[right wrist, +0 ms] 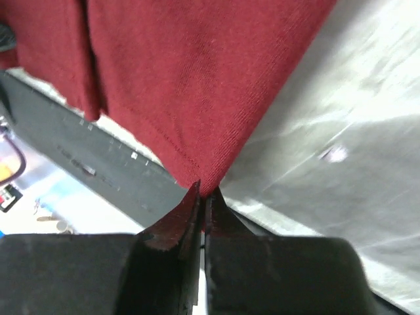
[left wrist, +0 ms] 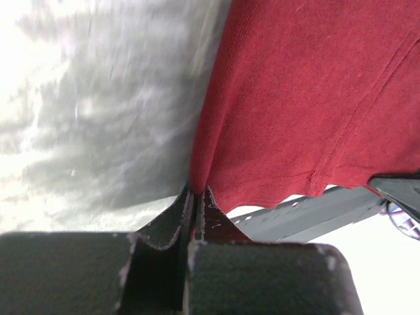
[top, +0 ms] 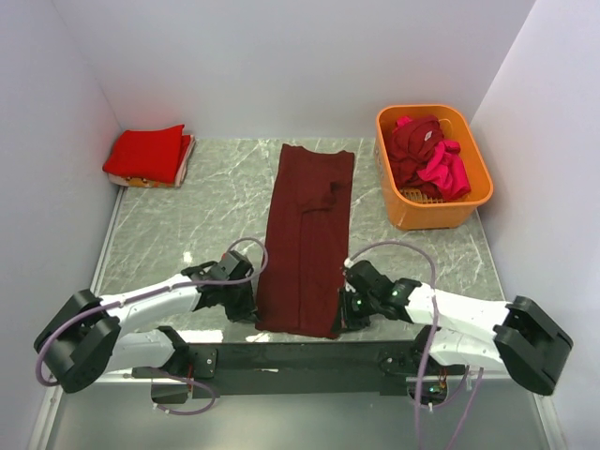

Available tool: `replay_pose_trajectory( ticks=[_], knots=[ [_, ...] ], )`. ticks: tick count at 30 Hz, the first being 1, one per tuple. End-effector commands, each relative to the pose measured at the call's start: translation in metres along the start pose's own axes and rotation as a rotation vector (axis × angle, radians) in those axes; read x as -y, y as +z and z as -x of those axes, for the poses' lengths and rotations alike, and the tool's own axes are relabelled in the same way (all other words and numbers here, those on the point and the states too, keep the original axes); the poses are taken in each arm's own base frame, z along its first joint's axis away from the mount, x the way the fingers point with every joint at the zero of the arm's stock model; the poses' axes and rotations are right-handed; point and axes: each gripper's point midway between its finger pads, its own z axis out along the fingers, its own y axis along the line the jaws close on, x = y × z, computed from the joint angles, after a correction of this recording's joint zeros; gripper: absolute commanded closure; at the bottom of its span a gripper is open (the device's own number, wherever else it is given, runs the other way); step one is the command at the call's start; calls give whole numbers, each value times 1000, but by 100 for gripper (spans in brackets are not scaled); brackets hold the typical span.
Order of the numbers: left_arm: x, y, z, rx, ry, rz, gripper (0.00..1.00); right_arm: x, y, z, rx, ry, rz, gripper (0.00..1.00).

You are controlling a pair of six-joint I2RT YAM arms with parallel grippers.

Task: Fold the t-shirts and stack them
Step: Fold the tshirt

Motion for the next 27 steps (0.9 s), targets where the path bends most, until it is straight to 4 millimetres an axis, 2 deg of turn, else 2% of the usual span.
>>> replay_pose_trajectory(
  ticks=[1,3,6,8,10,11,12,13,14,16,20,22,23,25,26,27],
  knots=[
    [-13,-5,-16,-25,-21,46,99,-12,-5,-12,7,10,58,100],
    [-13,-14,-21,-32,-19,44,99,-17,-10,-14,22,4,86,100],
    [4,-27,-20,-18,-14,-28,99,-24,-18,-9,53,-8,109,100],
    [22,-37,-8,33,9,-81,99,-32,-25,1,92,-35,107,100],
    [36,-44,6,85,28,-99,99,-25,-29,14,145,-52,37,100],
    [39,-43,14,115,51,-82,99,-33,-36,26,186,-62,32,100],
    [52,-50,25,147,64,-96,99,-28,-37,32,207,-77,-15,100],
    [53,-47,31,158,71,-65,99,-25,-41,44,258,-82,-55,100],
    [61,-54,47,218,85,-51,99,-30,-50,58,302,-78,-65,100],
    [61,-51,63,243,87,-8,99,-25,-55,71,331,-87,-111,100],
    [89,-58,97,304,115,-44,99,-38,-67,103,396,-98,-75,100],
    [96,-58,115,331,97,-53,99,-36,-69,120,418,-80,-78,100],
    [106,-65,131,389,91,-67,99,-40,-72,128,434,-76,-70,100],
    [110,-63,150,418,71,-64,99,-41,-73,145,462,-72,-71,100],
    [121,-68,162,449,70,-92,99,-46,-75,153,476,-76,-61,100],
    [121,-70,173,468,56,-91,99,-44,-72,160,474,-79,-71,100]
  ],
)
